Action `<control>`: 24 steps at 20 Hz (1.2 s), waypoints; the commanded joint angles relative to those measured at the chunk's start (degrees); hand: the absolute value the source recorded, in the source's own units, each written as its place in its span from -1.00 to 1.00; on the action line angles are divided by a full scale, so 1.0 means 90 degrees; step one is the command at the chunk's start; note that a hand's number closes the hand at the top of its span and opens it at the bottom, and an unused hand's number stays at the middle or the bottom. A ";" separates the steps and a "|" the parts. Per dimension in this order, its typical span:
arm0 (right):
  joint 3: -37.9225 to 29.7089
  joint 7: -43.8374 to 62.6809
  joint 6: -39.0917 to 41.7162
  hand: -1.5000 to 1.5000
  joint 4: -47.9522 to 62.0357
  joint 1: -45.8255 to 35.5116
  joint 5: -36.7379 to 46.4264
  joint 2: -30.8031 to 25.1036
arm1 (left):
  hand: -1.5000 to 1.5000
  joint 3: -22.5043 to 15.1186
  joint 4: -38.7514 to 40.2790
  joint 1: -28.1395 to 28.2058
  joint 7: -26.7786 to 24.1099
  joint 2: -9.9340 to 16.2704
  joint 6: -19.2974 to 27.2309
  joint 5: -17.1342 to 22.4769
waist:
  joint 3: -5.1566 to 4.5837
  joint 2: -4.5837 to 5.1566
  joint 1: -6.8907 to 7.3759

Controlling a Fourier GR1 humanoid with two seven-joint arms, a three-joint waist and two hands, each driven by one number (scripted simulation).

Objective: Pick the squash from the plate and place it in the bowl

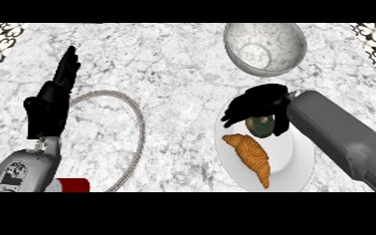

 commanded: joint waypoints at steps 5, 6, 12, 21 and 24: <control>-0.0100 -0.1322 -0.0633 1.00 0.0640 0.0012 0.0422 0.0355 | 0.00 0.0038 -0.0067 -0.0044 0.0137 -0.0103 -0.0081 -0.0125 | 0.0002 0.0003 -0.0008; -0.0077 -0.1079 -0.0598 1.00 0.0645 0.0047 0.0505 0.0581 | 0.00 0.0251 -0.0117 -0.0132 0.0285 0.0010 -0.0245 0.0089 | 0.0001 -0.0004 -0.0016; -0.0278 -0.1420 -0.0105 1.00 0.0368 -0.0041 0.0192 0.0364 | 0.00 0.0136 0.0098 -0.0040 -0.0034 -0.0188 -0.0077 -0.0248 | -0.0004 -0.0019 -0.0075; -0.1278 0.4311 -0.0115 1.00 0.0315 0.0615 -0.0422 0.2883 | 0.00 0.0332 0.0155 0.0133 0.0195 -0.0010 -0.0131 -0.0133 | -0.0035 -0.0298 -0.0470; -0.1505 0.5356 -0.0369 1.00 -0.0369 0.0686 -0.0626 0.3140 | 0.00 0.0358 0.0103 0.0105 0.0152 0.0006 -0.0068 -0.0194 | -0.0021 -0.0326 -0.0491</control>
